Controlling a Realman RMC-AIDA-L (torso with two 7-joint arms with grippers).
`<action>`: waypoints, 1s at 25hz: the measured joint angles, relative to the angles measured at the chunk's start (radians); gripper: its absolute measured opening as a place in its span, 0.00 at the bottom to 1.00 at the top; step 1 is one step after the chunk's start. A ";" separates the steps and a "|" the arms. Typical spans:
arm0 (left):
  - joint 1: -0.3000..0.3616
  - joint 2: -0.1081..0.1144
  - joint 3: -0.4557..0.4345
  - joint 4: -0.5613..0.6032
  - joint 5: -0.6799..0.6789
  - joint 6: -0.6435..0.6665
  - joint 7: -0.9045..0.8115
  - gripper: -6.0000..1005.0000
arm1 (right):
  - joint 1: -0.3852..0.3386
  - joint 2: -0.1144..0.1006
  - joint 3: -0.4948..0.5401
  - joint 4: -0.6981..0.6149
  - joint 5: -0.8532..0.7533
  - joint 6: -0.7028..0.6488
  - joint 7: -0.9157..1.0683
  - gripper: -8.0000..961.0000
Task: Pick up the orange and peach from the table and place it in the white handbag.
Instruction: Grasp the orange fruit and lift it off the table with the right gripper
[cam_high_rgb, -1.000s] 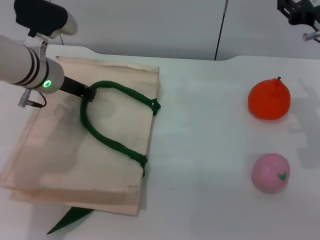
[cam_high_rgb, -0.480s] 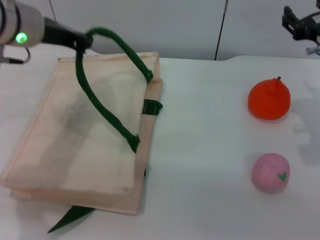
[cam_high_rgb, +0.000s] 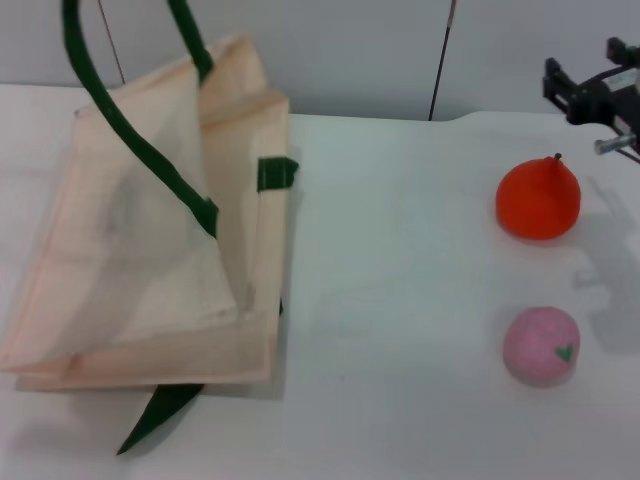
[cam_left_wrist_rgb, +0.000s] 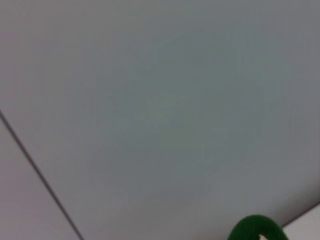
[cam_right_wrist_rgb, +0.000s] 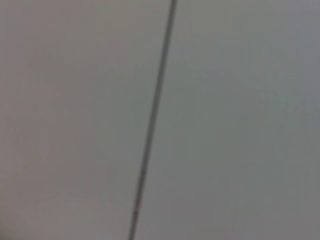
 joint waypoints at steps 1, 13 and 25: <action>0.000 0.000 -0.016 0.024 0.003 -0.014 0.001 0.13 | -0.011 0.000 -0.008 -0.017 0.000 -0.010 0.000 0.76; -0.032 0.003 -0.039 0.083 0.005 -0.051 0.008 0.13 | -0.108 -0.003 -0.013 -0.129 -0.007 -0.068 -0.035 0.76; -0.082 0.003 -0.033 0.090 0.006 -0.066 0.015 0.13 | -0.118 -0.004 -0.031 -0.063 0.016 -0.108 -0.030 0.77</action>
